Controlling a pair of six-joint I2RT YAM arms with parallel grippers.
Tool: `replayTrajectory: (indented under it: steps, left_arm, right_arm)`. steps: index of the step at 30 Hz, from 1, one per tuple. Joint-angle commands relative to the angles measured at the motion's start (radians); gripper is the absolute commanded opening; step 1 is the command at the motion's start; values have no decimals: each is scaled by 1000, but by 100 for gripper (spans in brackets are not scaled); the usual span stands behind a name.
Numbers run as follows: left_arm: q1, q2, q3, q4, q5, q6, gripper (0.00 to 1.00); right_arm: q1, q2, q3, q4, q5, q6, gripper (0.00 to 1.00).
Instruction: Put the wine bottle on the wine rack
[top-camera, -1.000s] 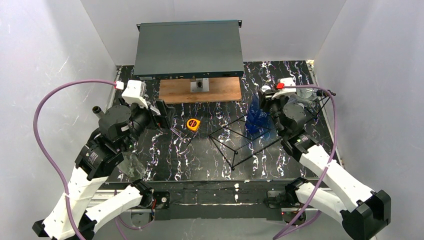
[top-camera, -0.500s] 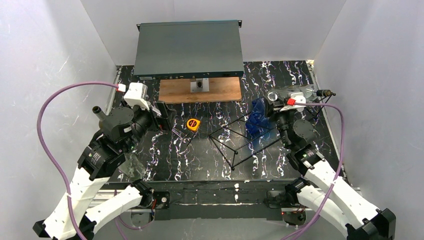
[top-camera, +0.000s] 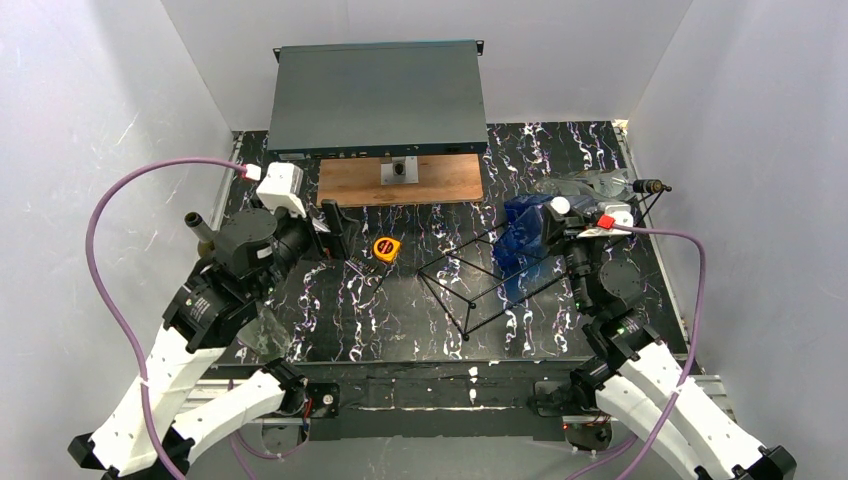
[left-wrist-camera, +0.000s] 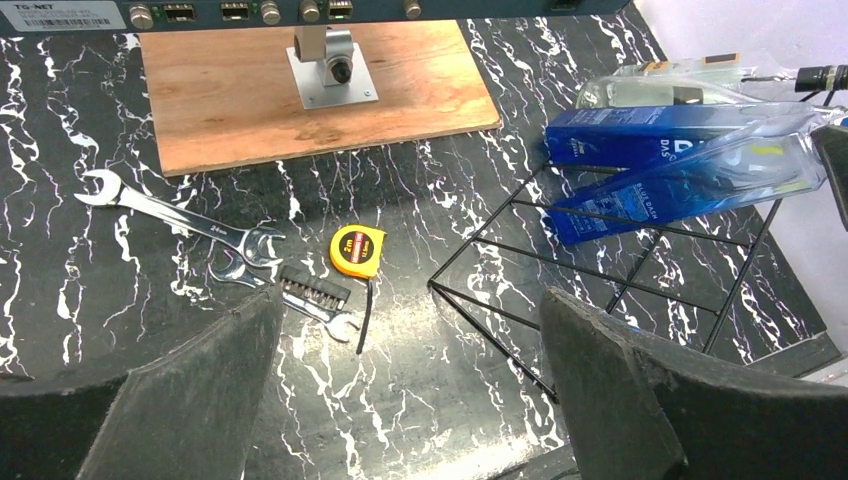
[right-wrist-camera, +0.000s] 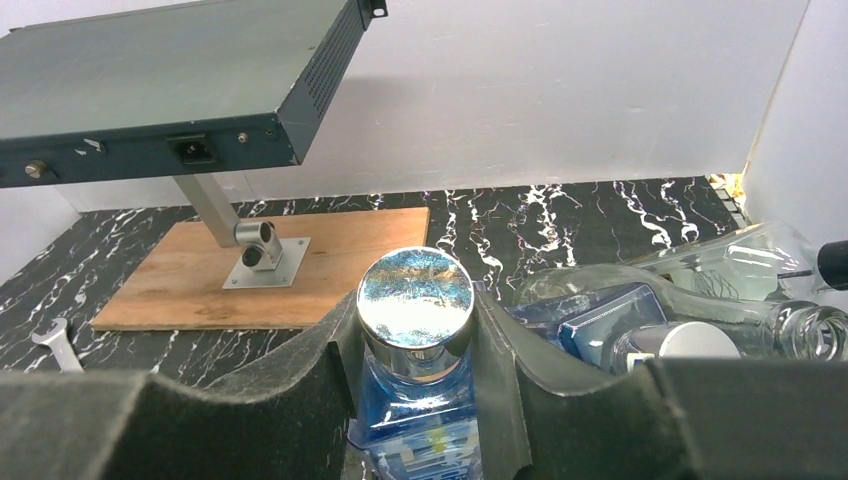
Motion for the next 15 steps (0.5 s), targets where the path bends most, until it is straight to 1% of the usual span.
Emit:
replayTrajectory:
  steps: [1, 5, 8, 15]
  left_arm:
    - [-3, 9, 27, -3, 16, -10, 99]
    - [-2, -7, 5, 10, 16, -19, 99]
    - [-3, -16, 1, 7, 16, -18, 99]
    - [-3, -18, 7, 7, 27, -27, 99]
  right_arm:
    - [-4, -2, -24, -143, 2, 52, 2]
    - [-4, -14, -39, -164, -8, 62, 3]
    - [-4, -28, -37, -198, -7, 79, 7]
    - [-4, -65, -25, -311, -11, 147, 6]
